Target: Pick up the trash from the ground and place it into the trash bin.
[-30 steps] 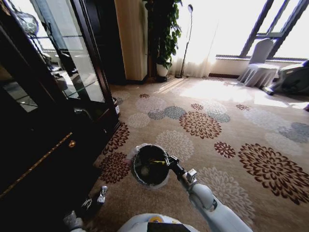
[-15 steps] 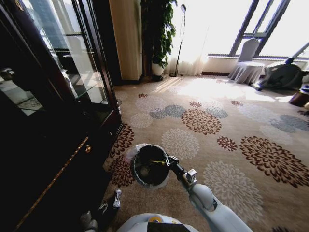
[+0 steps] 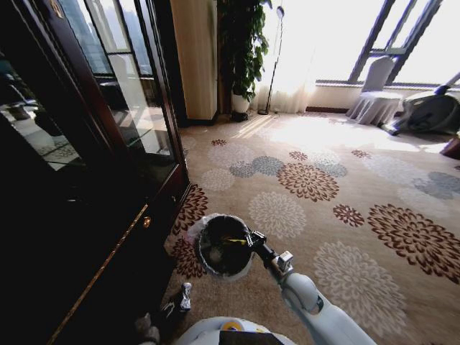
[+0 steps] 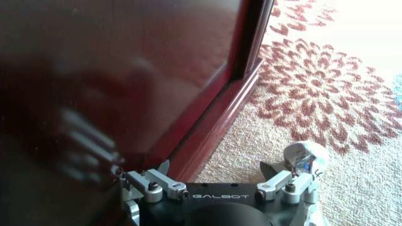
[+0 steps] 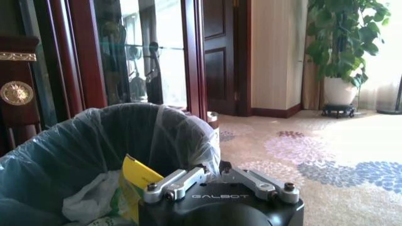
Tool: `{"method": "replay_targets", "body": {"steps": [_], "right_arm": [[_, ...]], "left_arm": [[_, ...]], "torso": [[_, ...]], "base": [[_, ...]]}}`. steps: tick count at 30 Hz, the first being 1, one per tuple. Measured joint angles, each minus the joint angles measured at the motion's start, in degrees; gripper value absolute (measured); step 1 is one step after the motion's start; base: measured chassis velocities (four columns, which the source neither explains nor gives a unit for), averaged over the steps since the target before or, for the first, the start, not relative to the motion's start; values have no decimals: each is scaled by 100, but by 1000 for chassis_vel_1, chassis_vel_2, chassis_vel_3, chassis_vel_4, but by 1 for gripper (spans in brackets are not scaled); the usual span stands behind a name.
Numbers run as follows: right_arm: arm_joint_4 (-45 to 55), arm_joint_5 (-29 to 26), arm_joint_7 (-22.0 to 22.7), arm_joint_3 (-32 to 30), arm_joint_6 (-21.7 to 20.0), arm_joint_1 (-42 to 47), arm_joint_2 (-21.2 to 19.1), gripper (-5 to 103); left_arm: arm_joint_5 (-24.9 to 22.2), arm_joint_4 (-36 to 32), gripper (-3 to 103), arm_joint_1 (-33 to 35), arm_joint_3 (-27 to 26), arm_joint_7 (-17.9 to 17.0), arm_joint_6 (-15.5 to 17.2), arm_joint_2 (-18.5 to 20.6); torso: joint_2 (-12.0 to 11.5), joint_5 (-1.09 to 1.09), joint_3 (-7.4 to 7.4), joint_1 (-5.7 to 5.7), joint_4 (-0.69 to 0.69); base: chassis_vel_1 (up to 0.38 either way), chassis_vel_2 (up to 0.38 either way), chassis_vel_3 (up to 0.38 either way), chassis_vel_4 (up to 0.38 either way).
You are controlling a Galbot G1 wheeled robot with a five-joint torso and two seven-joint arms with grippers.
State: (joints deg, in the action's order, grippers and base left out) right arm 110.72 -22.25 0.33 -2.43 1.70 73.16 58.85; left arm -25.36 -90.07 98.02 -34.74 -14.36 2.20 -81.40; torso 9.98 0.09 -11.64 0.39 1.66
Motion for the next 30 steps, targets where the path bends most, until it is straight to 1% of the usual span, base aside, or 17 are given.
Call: {"method": "replay_targets", "body": {"steps": [3, 9, 30], "right_arm": [[0, 0, 0, 0, 0, 0, 0, 4], [1, 0, 0, 0, -1, 0, 0, 4], [0, 0, 0, 0, -5, 0, 0, 4]], "left_arm": [[3, 0, 99, -1, 0, 0, 0, 0], [12, -1, 99, -4, 0, 0, 0, 0], [13, -6, 99, -9, 0, 0, 0, 1]], "torso": [[0, 0, 0, 0, 1], [0, -8, 0, 0, 1], [-9, -9, 8, -4, 0]], "base": [[0, 0, 0, 0], [0, 0, 0, 0], [0, 0, 0, 0]]}}
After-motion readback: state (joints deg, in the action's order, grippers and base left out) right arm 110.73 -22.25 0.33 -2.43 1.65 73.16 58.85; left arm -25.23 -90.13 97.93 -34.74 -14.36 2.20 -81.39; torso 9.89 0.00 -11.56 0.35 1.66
